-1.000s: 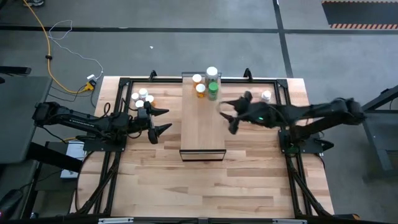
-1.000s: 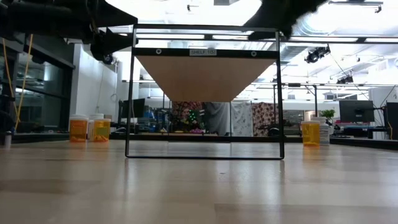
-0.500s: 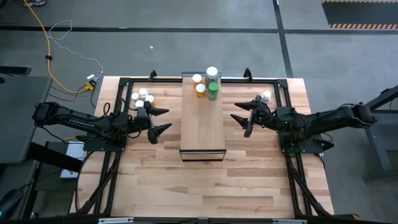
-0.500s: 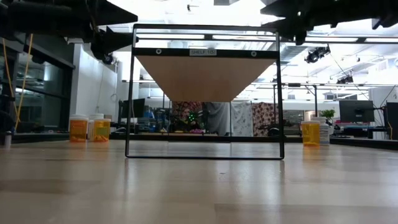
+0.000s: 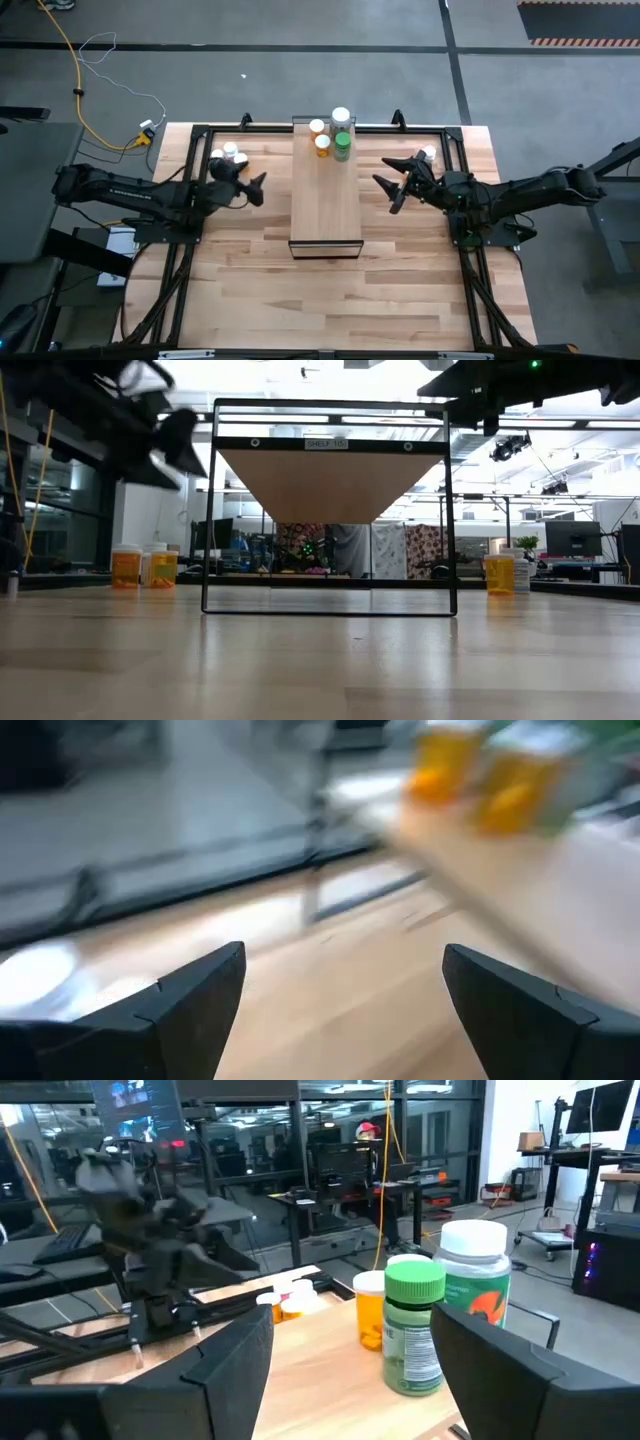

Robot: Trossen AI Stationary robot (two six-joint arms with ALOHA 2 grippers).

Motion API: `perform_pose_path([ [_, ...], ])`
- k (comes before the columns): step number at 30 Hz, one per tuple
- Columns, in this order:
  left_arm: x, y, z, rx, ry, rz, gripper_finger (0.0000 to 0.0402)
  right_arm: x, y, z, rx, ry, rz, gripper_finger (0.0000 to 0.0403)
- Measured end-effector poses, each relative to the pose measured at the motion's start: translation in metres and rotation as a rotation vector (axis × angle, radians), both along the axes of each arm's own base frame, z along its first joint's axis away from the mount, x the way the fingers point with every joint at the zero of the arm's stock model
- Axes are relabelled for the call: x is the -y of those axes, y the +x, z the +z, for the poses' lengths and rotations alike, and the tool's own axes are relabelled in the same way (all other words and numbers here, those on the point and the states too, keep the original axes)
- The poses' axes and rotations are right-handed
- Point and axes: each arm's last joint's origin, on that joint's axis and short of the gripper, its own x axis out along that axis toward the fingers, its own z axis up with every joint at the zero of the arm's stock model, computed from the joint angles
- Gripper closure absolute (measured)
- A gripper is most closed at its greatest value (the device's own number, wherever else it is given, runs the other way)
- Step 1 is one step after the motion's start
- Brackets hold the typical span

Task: Pick and place medicine bottles onto shelf by color
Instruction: Put the bottom left yellow pill bottle on the shelf

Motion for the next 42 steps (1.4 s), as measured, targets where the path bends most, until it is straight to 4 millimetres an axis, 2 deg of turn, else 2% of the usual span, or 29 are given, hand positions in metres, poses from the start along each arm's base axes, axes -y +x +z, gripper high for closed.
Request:
perform_pose_path([
  [3,-0.01,0.001,-0.007,-0.118,-0.086,0.102,0.0071,0.0,0.0,0.0,0.01,0.027,0.002,0.0141],
  [9,-0.031,-0.002,-0.037,-0.327,-0.192,0.281,0.0071,0.0,0.0,-0.001,0.007,0.031,0.002,0.0141],
  [15,-0.046,-0.008,-0.051,-0.433,-0.237,0.391,0.0071,0.0,0.0,-0.003,-0.012,0.03,0.001,0.0141],
  [21,-0.053,-0.011,-0.055,-0.465,-0.194,0.473,0.0071,0.0,0.001,-0.003,-0.017,0.032,0.001,0.0141],
  [30,-0.054,-0.016,-0.069,-0.519,-0.216,0.504,0.0071,0.0,0.001,-0.003,-0.017,0.032,0.001,0.0141],
  [36,-0.058,-0.026,-0.076,-0.514,-0.258,0.553,0.0071,0.0,0.0,-0.004,-0.025,0.032,-0.002,0.0141],
  [42,-0.06,-0.027,-0.082,-0.478,-0.276,0.536,0.0071,0.0,0.001,-0.004,-0.024,0.032,-0.002,0.0141],
])
